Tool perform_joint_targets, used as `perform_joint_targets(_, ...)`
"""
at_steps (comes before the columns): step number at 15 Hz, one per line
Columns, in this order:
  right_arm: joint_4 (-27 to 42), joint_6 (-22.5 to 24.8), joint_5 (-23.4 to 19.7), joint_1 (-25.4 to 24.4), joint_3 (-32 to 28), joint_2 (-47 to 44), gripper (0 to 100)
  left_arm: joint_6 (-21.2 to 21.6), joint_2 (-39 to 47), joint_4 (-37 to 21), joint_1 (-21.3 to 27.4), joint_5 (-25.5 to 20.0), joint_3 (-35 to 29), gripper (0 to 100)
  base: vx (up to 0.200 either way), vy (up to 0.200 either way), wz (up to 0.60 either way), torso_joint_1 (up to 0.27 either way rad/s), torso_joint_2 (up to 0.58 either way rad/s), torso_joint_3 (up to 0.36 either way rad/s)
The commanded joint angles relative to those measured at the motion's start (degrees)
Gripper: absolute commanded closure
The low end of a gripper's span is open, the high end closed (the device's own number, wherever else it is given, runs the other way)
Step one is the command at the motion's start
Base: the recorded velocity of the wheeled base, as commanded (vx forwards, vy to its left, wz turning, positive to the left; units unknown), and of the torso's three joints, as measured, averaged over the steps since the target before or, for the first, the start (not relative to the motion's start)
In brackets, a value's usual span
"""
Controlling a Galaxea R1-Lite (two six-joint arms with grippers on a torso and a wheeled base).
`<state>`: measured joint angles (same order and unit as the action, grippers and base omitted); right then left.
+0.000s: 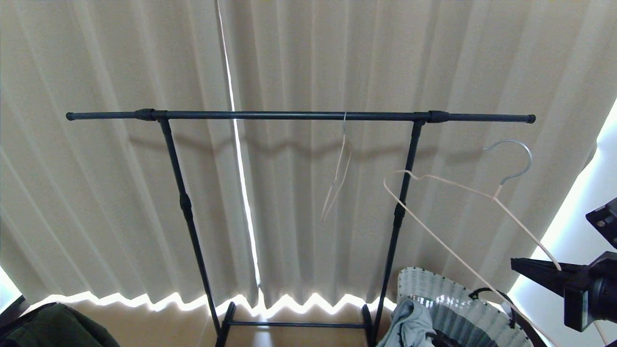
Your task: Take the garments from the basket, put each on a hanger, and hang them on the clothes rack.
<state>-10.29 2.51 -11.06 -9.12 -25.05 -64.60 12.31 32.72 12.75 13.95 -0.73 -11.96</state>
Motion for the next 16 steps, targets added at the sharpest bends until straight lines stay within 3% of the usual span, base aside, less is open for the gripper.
perform_joint_targets(1,-0.08,-5.24,0.07,-6.97,-1.93,2.2,100,-0.01,1.29,-0.01,3.63,0.03,-0.52,100,0.0,0.0,0.0,0.0,0.0,0.0)
perform_joint_targets(6,-0.08,-5.94,-0.19,-19.8,-3.95,2.46,100,1.93,14.57,-0.71,4.16,0.73,-11.86,100,0.0,0.0,0.0,0.0,0.0,0.0)
perform_joint_targets(9,-0.43,-6.2,-0.37,-26.83,-4.39,0.0,100,1.75,24.59,-10.73,4.42,3.37,-25.04,100,0.0,0.0,0.0,0.0,0.0,0.0)
perform_joint_targets(12,-2.89,-7.87,-3.8,-34.21,-4.39,-1.14,100,0.96,33.46,-11.52,5.65,3.54,-33.22,100,0.0,0.0,0.0,0.0,0.0,0.0)
perform_joint_targets(14,-4.92,-8.93,-4.68,-38.25,-4.66,-2.81,100,-3.17,39.0,-11.43,8.03,4.25,-37.17,100,0.0,0.0,0.0,0.0,0.0,0.0)
perform_joint_targets(16,-7.38,-9.02,-4.76,-40.54,-5.01,-5.28,100,-8.71,44.45,-11.26,11.1,8.47,-40.69,100,0.0,0.0,0.0,0.0,0.0,0.0)
